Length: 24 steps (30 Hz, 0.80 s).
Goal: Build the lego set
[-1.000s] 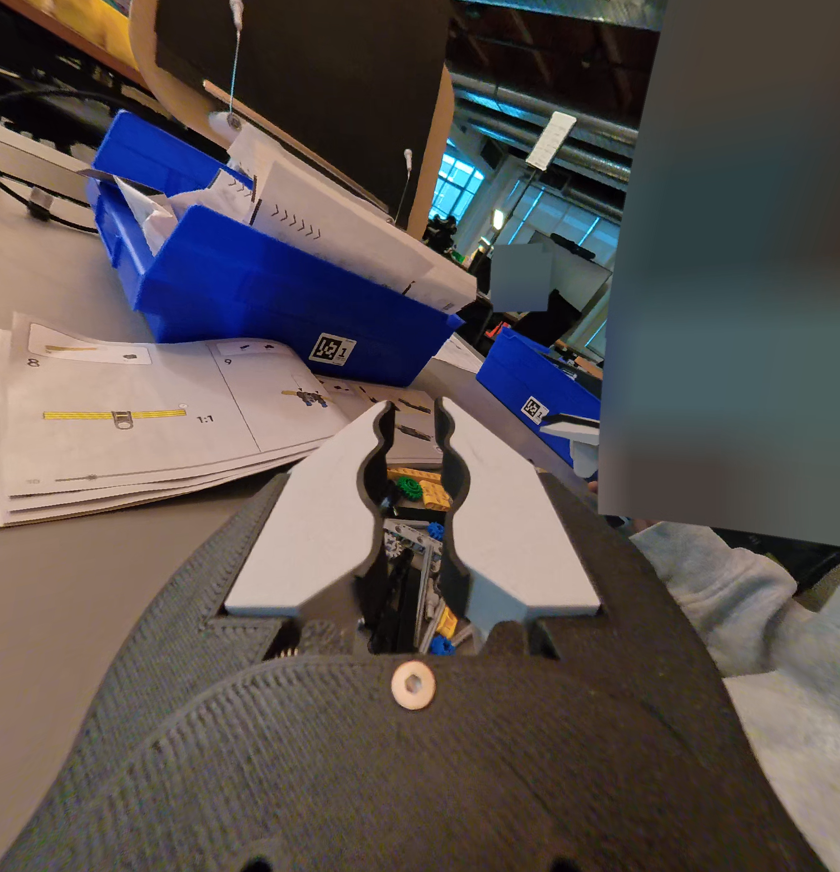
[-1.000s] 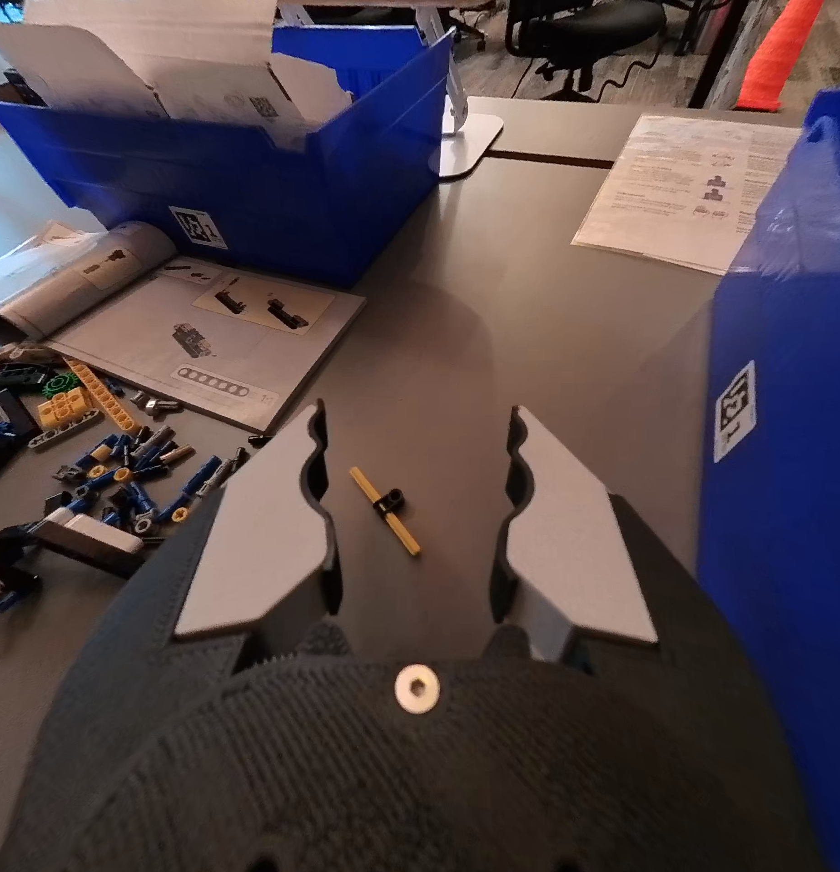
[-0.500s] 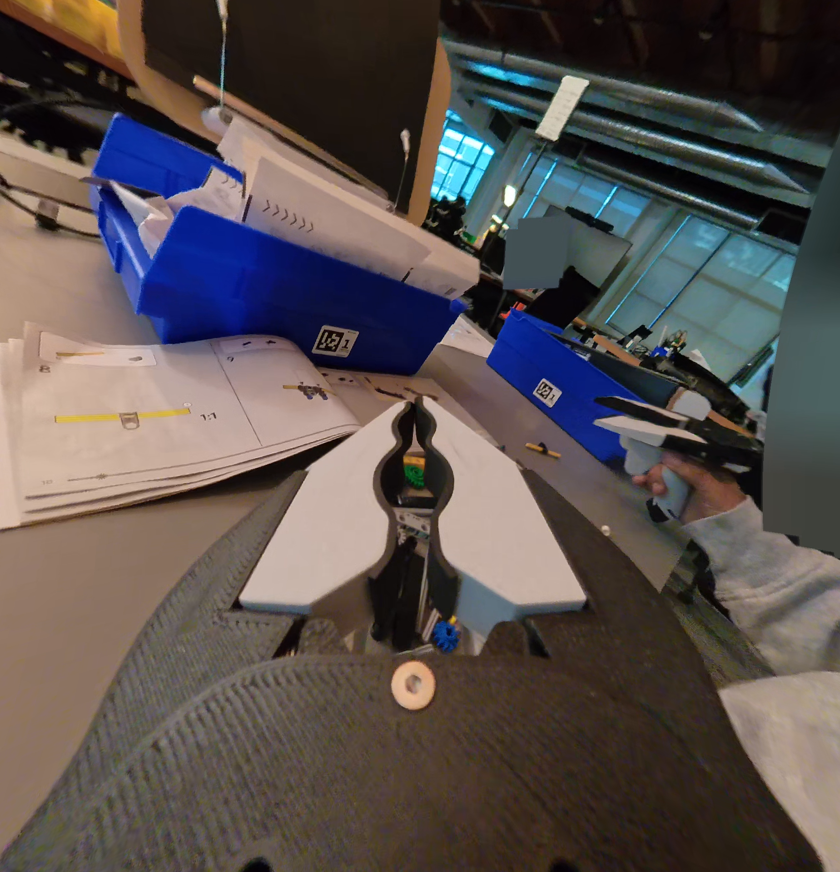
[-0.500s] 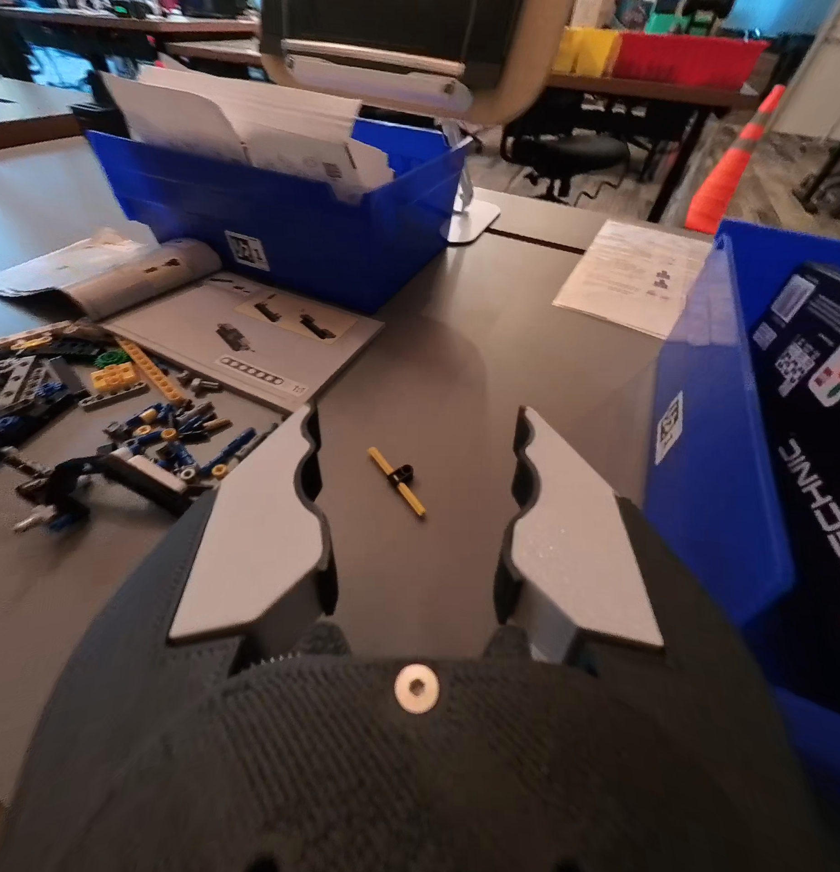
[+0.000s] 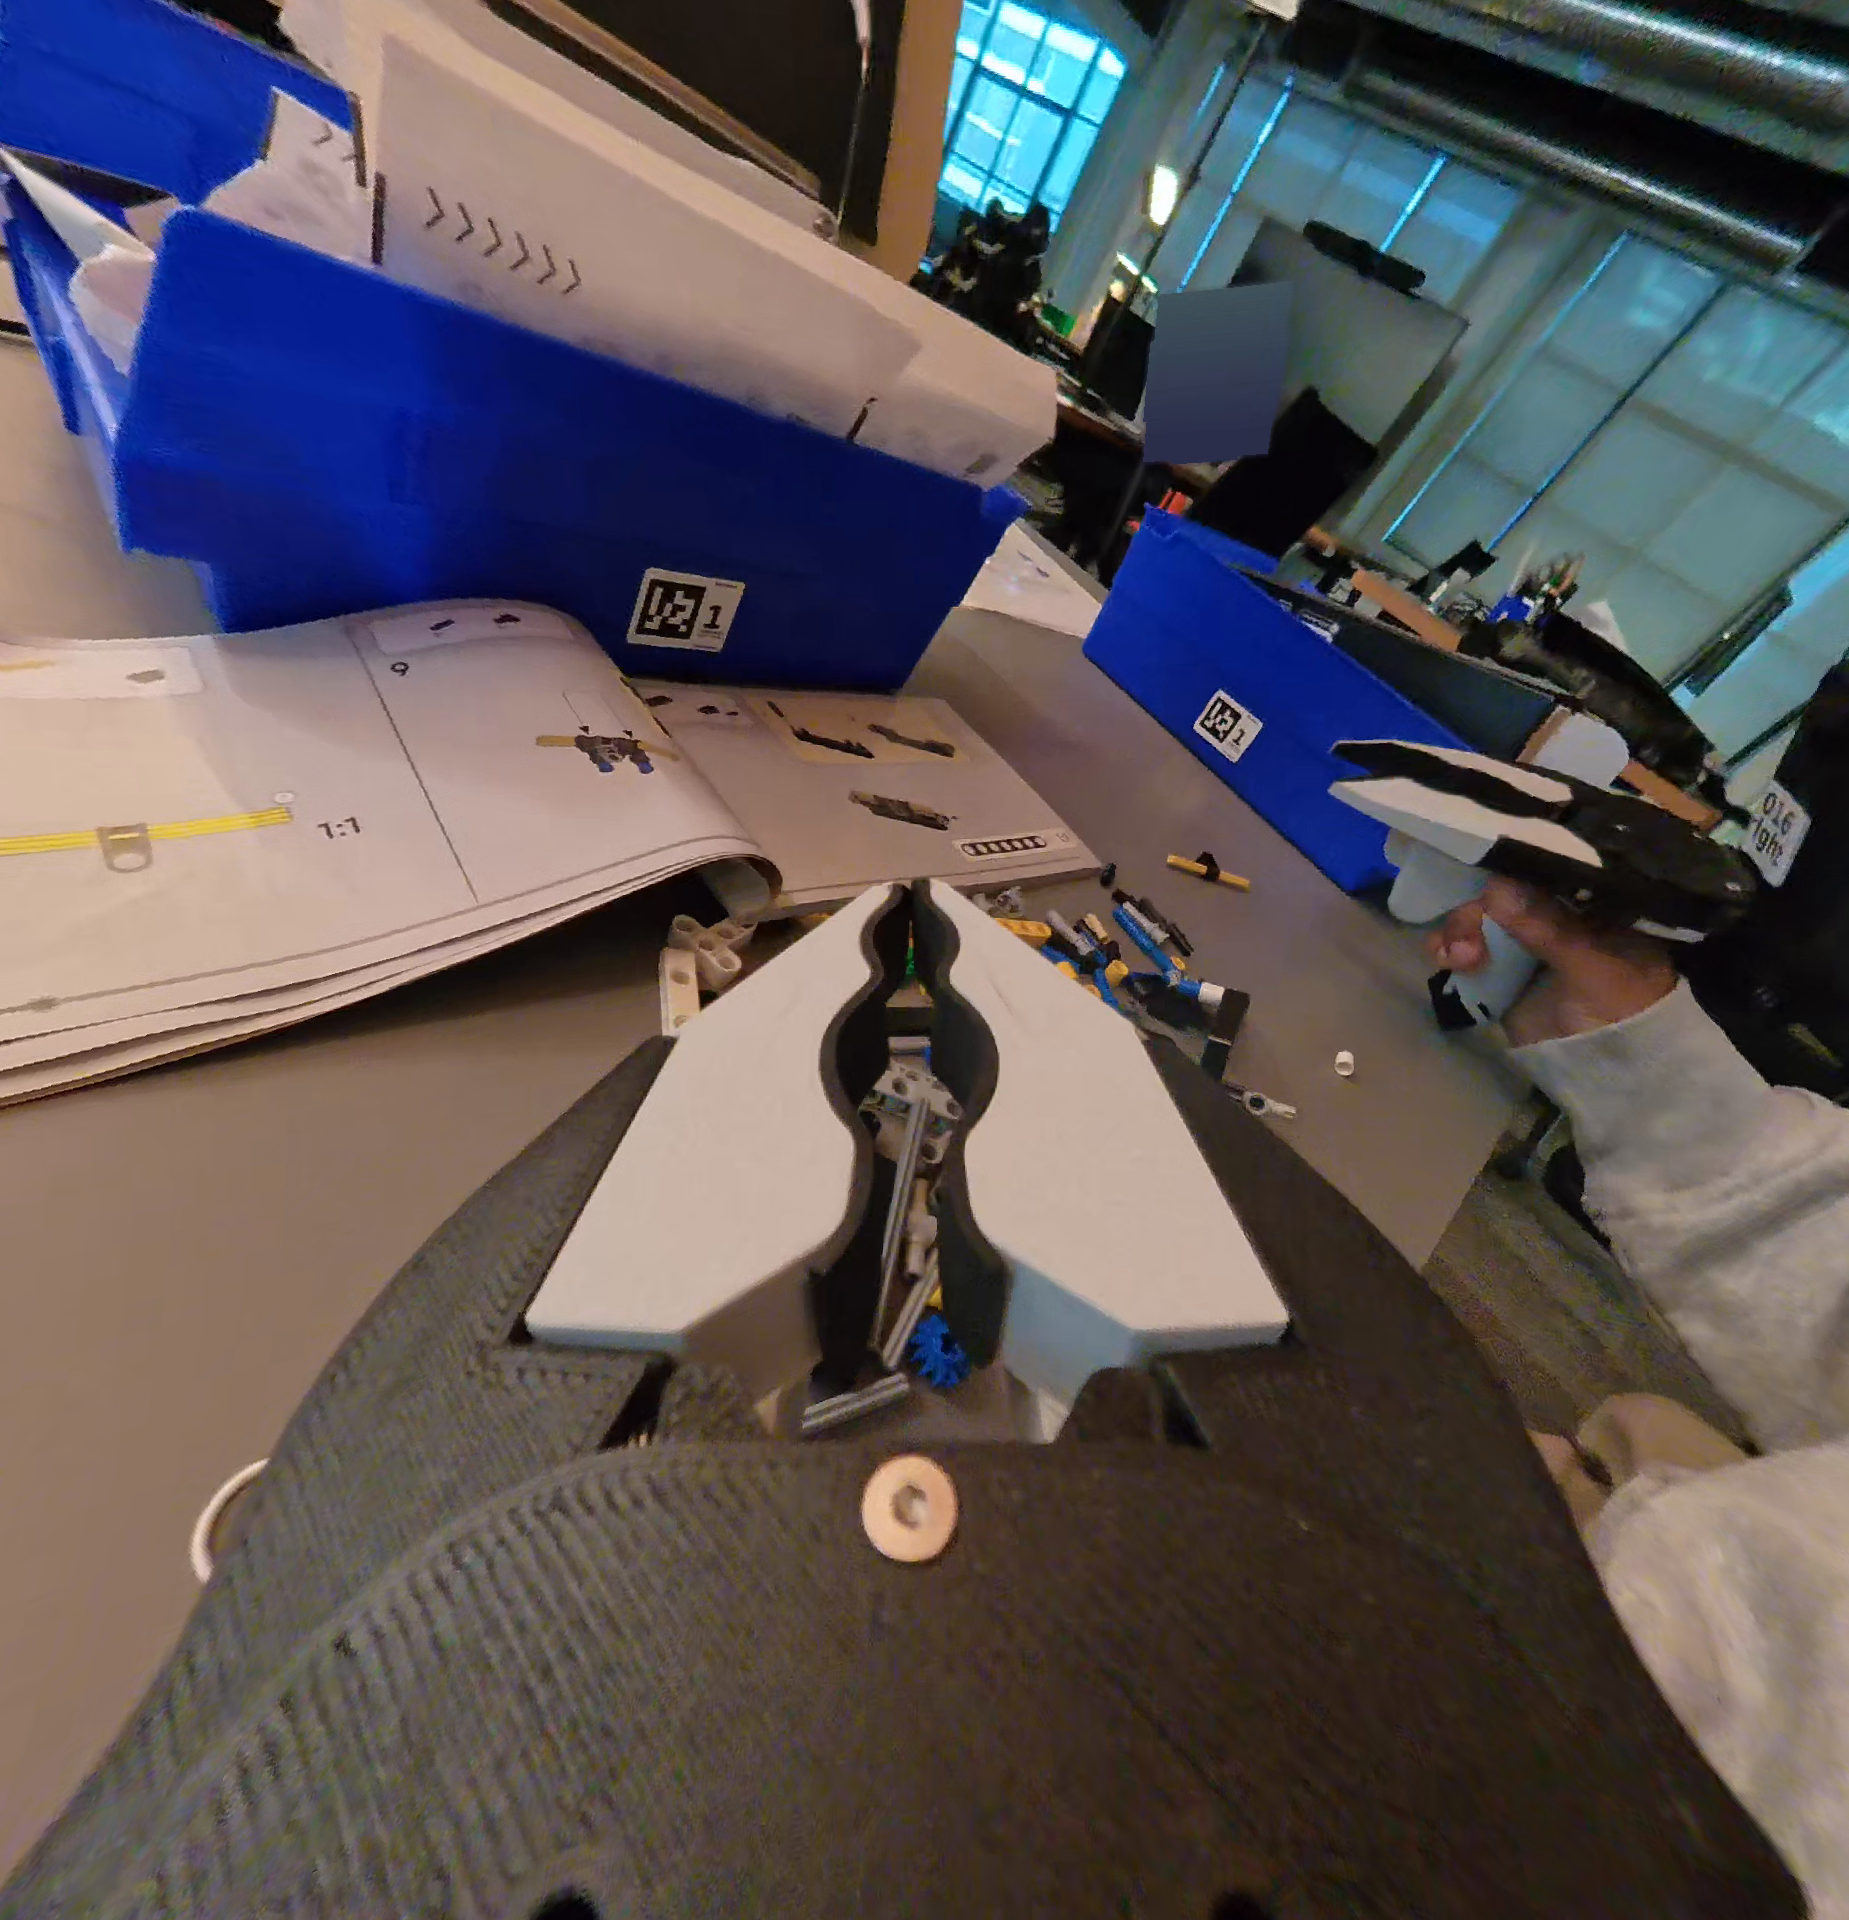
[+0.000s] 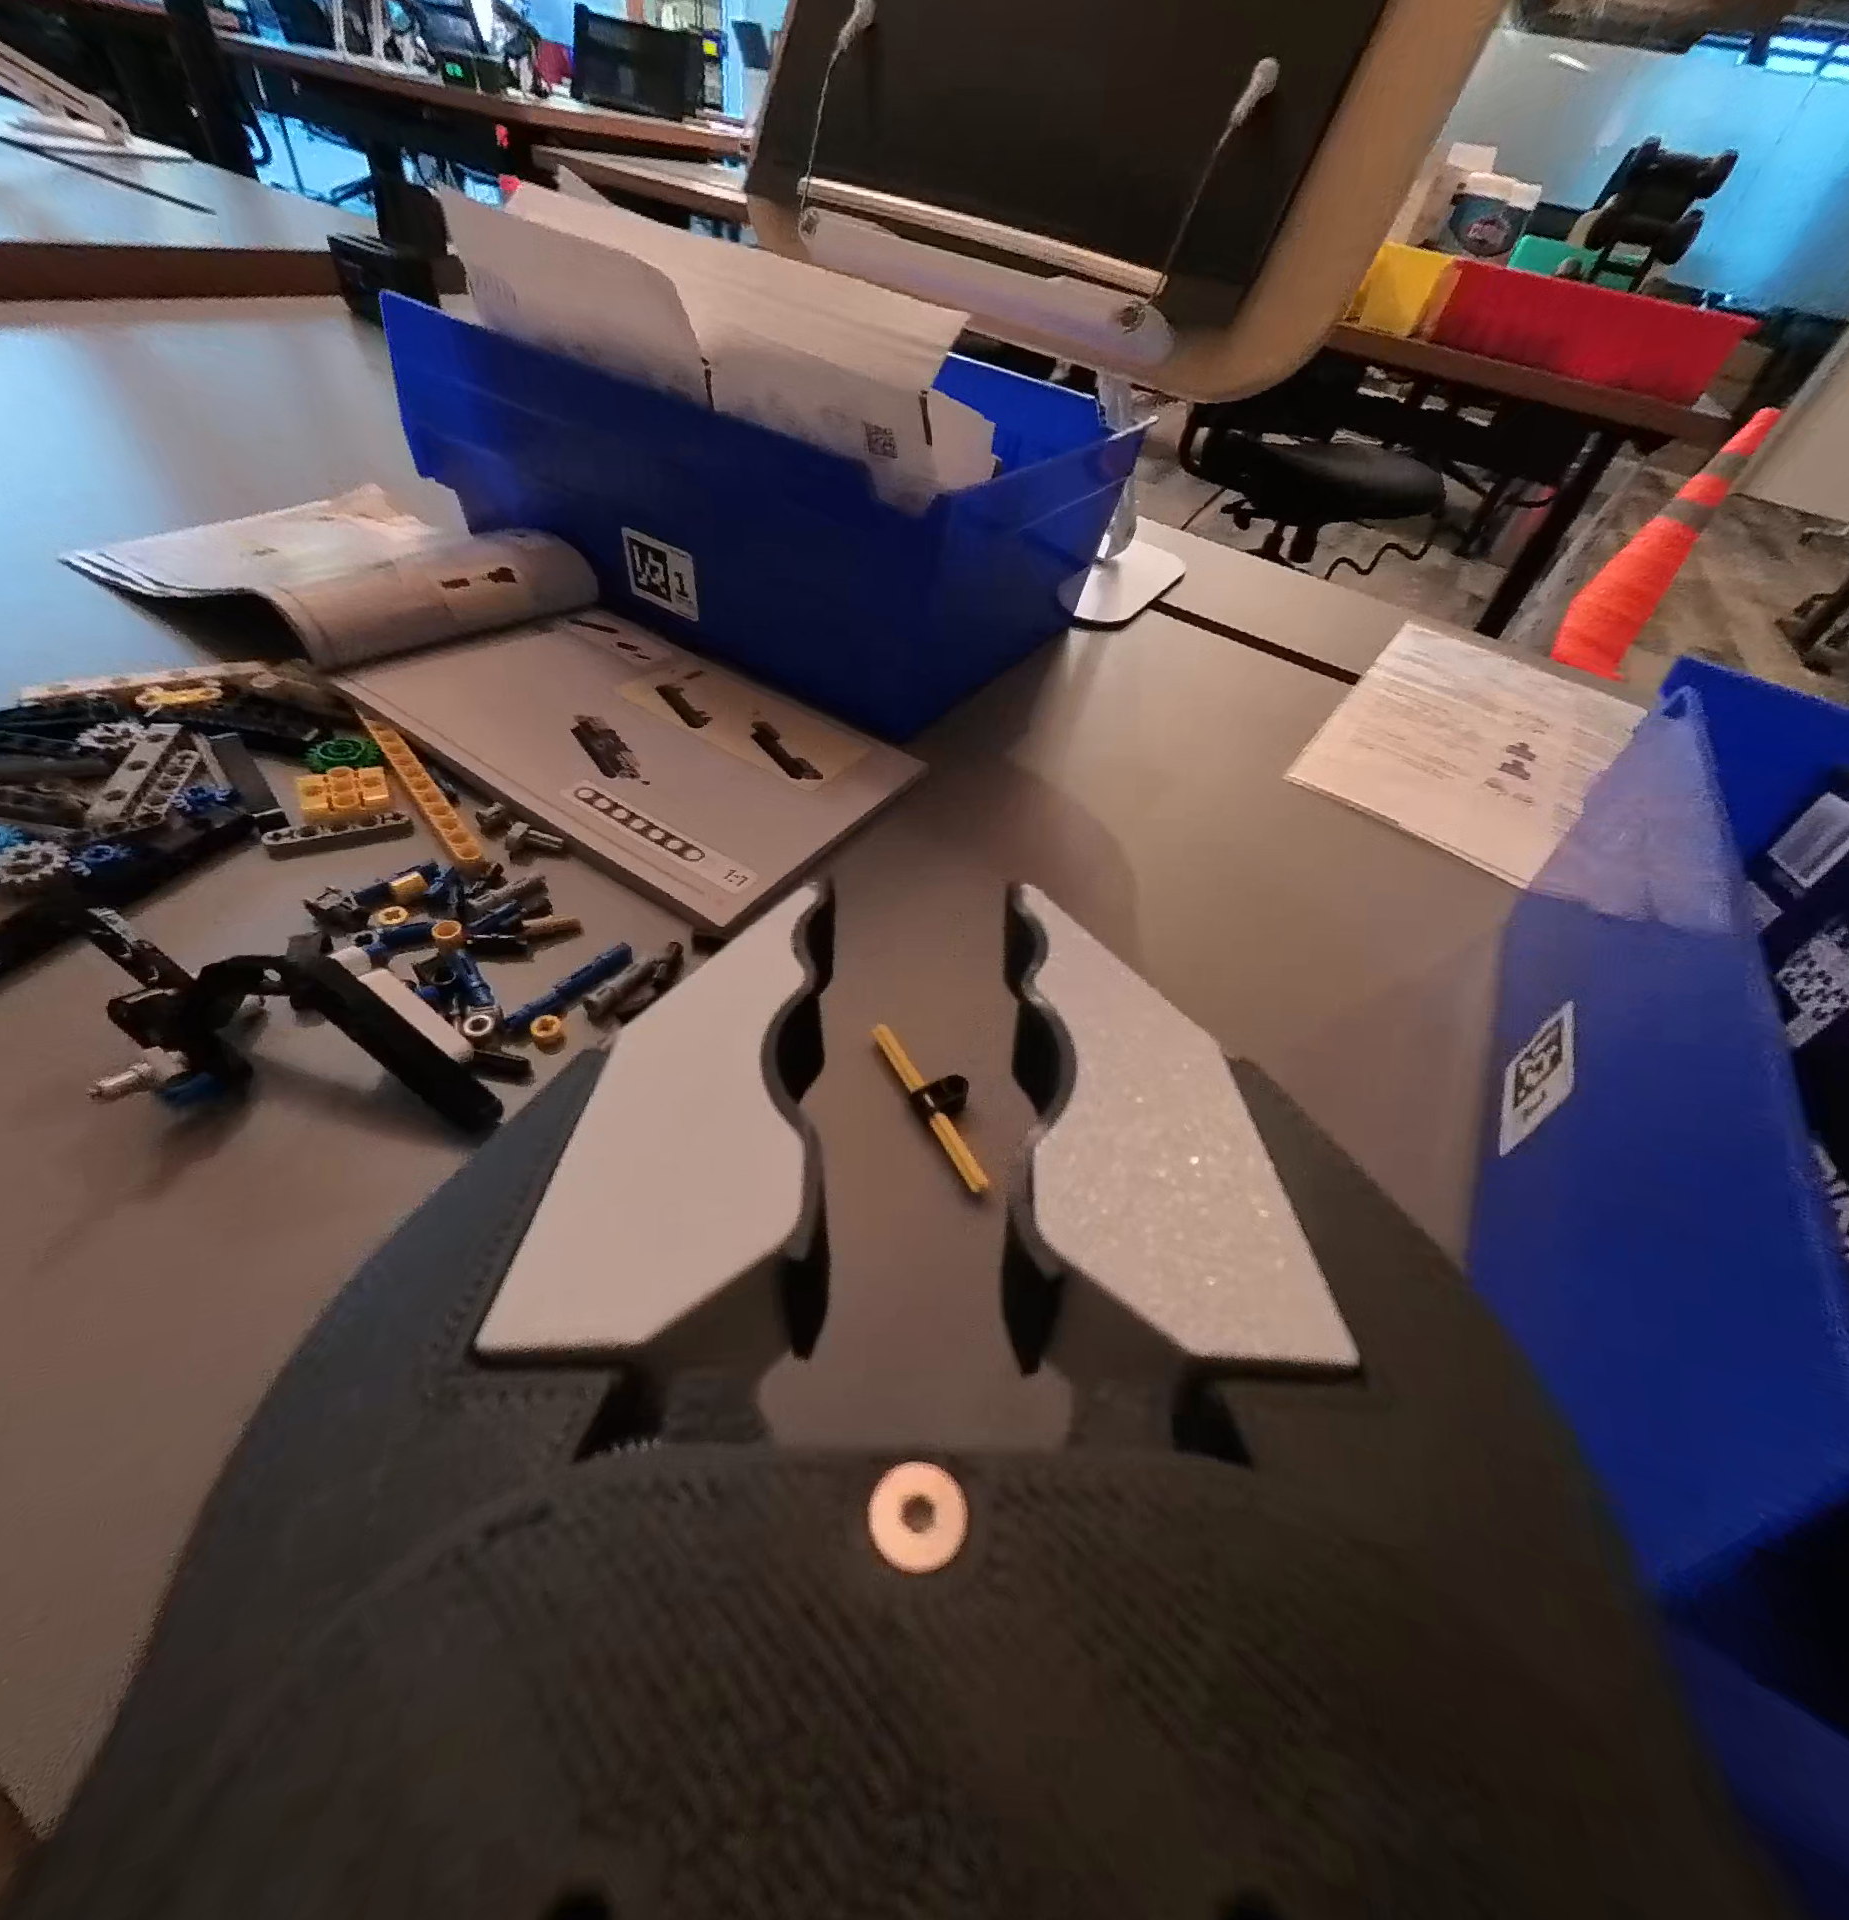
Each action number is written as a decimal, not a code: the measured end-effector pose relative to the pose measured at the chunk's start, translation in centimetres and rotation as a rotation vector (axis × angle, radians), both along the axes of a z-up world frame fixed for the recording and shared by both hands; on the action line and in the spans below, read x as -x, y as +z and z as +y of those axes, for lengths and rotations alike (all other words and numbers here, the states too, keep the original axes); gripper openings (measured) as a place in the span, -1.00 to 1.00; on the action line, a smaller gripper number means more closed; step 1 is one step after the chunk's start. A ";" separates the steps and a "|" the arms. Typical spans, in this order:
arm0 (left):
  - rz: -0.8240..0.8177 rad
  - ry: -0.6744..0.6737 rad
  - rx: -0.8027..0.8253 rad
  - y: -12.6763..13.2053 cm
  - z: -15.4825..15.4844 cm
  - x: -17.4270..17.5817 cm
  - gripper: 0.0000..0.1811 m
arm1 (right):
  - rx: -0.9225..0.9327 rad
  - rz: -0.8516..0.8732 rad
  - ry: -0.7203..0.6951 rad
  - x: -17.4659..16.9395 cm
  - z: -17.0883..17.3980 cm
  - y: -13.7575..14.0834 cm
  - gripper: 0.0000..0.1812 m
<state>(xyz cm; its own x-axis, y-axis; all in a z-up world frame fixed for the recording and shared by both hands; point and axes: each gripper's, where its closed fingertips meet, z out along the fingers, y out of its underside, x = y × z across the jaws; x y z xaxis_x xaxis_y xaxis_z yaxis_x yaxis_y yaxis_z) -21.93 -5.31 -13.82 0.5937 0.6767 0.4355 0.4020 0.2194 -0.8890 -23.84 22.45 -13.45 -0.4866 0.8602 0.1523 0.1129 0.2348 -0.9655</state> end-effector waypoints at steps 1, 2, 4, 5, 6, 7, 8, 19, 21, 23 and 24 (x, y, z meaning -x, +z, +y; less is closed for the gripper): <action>0.005 0.001 0.003 0.0 0.0 0.0 -1.00 | -0.009 0.004 -0.005 0.0 -0.1 0.0 -0.57; 0.010 0.001 0.006 0.1 0.0 -0.1 -1.00 | -0.016 0.009 -0.014 0.1 -0.1 0.0 -0.52; 0.023 -0.007 0.008 0.2 0.2 -0.2 -1.00 | -0.026 0.018 -0.037 0.1 0.0 0.2 -0.38; 0.036 -0.015 0.008 0.4 0.3 -0.4 -1.00 | -0.024 0.015 -0.049 0.1 0.2 0.3 -0.33; 0.048 -0.021 0.009 0.5 0.3 -0.5 -1.00 | -0.017 0.010 -0.059 0.1 0.4 0.3 -0.28; 0.056 -0.018 0.013 0.6 0.3 -0.6 -1.00 | -0.009 0.005 -0.069 0.1 0.6 0.3 -0.26; 0.064 -0.012 0.016 0.7 0.3 -0.6 -1.00 | -0.001 -0.002 -0.080 0.1 0.9 0.2 -0.24; 0.016 -0.005 0.049 -0.1 0.4 -0.1 -1.00 | 0.103 -0.122 -0.104 1.0 1.8 -1.3 -0.14; -0.006 -0.006 0.024 -0.3 0.4 0.5 -1.00 | 0.115 -0.154 -0.117 1.4 2.0 -1.6 -0.17; -0.049 -0.011 -0.004 -0.6 0.4 1.2 -1.00 | 0.123 -0.218 -0.086 1.6 1.6 -2.4 -0.25; -0.060 -0.015 -0.014 -0.7 0.4 1.4 -1.00 | 0.123 -0.261 -0.067 1.7 1.4 -3.0 -0.23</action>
<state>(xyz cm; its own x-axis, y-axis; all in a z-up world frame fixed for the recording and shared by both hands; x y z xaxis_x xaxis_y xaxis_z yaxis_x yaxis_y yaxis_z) -23.37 -4.92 -14.53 0.5763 0.6616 0.4798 0.4576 0.2251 -0.8602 -25.56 23.81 -16.42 -0.4372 0.8959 -0.0784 0.3727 0.1011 -0.9224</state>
